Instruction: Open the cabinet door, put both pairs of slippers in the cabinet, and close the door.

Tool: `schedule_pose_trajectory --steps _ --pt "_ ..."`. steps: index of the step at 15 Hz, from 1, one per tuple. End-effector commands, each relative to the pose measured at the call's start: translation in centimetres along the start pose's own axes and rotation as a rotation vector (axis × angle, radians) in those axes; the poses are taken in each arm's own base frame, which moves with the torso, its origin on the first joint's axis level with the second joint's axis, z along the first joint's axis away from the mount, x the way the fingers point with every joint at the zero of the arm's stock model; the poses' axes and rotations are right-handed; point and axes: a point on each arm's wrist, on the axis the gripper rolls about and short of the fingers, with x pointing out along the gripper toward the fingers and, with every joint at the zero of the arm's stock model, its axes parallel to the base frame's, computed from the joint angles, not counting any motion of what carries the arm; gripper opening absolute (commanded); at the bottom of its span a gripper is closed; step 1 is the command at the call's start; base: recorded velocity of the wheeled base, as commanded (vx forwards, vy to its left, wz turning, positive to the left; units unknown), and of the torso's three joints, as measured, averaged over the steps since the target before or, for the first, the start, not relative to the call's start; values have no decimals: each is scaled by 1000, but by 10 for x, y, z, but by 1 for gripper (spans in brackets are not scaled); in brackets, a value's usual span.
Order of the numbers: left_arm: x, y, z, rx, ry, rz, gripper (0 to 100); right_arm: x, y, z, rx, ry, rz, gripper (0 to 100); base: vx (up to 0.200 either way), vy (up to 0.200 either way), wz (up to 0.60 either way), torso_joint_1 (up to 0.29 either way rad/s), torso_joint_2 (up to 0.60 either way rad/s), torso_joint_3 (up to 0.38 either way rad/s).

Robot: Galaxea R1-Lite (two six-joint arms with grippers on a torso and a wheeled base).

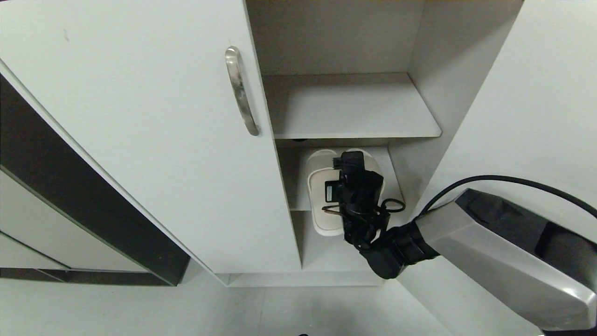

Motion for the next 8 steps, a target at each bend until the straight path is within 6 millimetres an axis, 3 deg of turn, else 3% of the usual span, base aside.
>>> schedule_pose_trajectory --steps 1,6,7,8 --pt "0 0 0 0 -1 1 0 27 1 -19 -3 -2 -34 0 0 0 0 0 0 0" --pt "0 0 0 0 2 1 0 46 -9 -20 -23 18 -71 0 0 0 0 0 0 0" --pt "0 0 0 0 1 3 0 47 -9 -19 -24 19 -71 100 0 0 0 0 0 0" --pt "0 0 0 0 -1 3 0 48 -10 -18 -21 16 -72 100 0 0 0 0 0 0"
